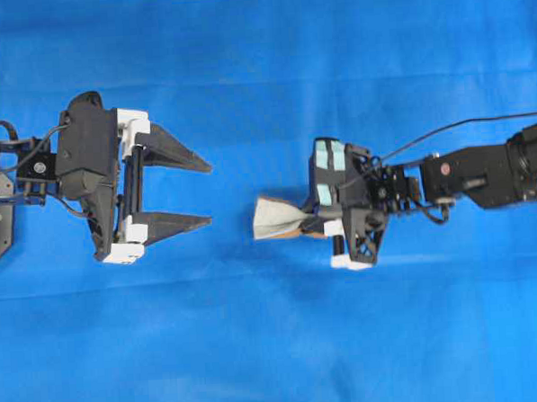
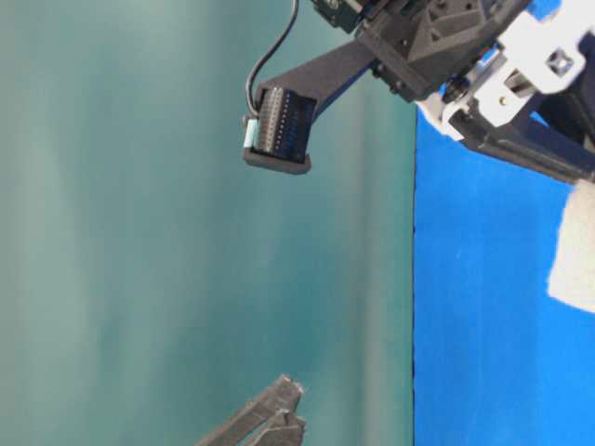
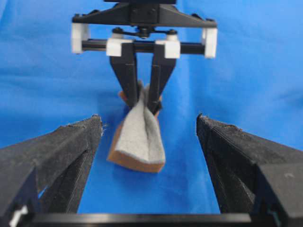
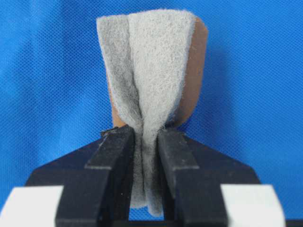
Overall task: Hand over the sponge with the left arm and wipe it with the right arm.
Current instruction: 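Carry the sponge with the right gripper toward the upper right, then lower the sponge to the table and open the right gripper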
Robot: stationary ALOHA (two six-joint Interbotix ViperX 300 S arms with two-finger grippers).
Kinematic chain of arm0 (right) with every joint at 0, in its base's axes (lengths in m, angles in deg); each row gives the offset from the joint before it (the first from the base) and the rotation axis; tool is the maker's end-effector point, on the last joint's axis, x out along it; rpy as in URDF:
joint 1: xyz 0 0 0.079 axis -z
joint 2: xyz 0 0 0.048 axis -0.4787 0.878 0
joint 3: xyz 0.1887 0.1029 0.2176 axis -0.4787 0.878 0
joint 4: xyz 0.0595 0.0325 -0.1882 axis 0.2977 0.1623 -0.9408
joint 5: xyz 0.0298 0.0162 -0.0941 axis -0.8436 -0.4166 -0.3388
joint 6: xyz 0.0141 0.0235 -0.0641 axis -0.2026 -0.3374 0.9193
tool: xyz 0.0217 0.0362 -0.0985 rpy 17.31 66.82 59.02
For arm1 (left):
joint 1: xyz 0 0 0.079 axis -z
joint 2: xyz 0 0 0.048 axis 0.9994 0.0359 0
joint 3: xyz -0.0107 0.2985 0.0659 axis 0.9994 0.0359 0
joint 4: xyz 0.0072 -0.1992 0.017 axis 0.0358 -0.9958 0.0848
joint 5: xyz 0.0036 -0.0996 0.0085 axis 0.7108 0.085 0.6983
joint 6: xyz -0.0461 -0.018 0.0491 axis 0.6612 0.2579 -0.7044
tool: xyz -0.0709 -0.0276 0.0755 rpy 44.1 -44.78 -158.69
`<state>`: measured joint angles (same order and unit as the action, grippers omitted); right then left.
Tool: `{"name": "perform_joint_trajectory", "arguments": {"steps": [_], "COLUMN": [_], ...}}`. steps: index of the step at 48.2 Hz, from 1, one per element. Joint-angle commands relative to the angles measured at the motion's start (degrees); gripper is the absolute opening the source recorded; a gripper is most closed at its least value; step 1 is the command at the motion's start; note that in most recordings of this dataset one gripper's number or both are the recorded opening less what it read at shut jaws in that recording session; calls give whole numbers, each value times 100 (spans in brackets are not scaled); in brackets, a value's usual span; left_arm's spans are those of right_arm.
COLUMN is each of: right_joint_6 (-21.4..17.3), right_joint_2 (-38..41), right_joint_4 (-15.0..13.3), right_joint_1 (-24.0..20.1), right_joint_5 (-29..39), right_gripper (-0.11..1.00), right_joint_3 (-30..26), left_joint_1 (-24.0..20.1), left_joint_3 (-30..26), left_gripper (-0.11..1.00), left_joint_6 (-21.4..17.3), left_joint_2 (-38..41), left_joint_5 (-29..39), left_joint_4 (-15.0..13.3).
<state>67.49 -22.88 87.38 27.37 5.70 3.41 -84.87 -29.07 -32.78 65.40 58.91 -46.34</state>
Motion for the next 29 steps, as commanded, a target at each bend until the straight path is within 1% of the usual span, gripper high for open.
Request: {"name": "perform_joint_trajectory", "arguments": {"steps": [1,12,15,18,23,29], "right_joint_6": [53,211,237,246,246,158], "right_joint_2": [-79,-88,-88,-88,-88,-79], "right_joint_4": [-105,-422,-466,-492,-501,-466], "right_joint_1": [413,1415,1679,1837,1890,1600], "right_joint_5": [18,26,18,9,0,9], "right_gripper": [21,21,21,21,21,21], "right_joint_3": [-26,-9,9,18,26,26], "left_joint_1": [18,18,18,18,18,18], "left_joint_3": [-79,-79,-79,-79,-88,-97], "left_gripper": [76,76,76,76,76,76], "left_joint_6": [0,53,53,53,53,53], "left_joint_2": [-18,-18,-18,-9,0,0], "left_joint_5": [-53,-44,-53,-53,-53,-44], "left_joint_4": [18,18,18,18,18,18]}}
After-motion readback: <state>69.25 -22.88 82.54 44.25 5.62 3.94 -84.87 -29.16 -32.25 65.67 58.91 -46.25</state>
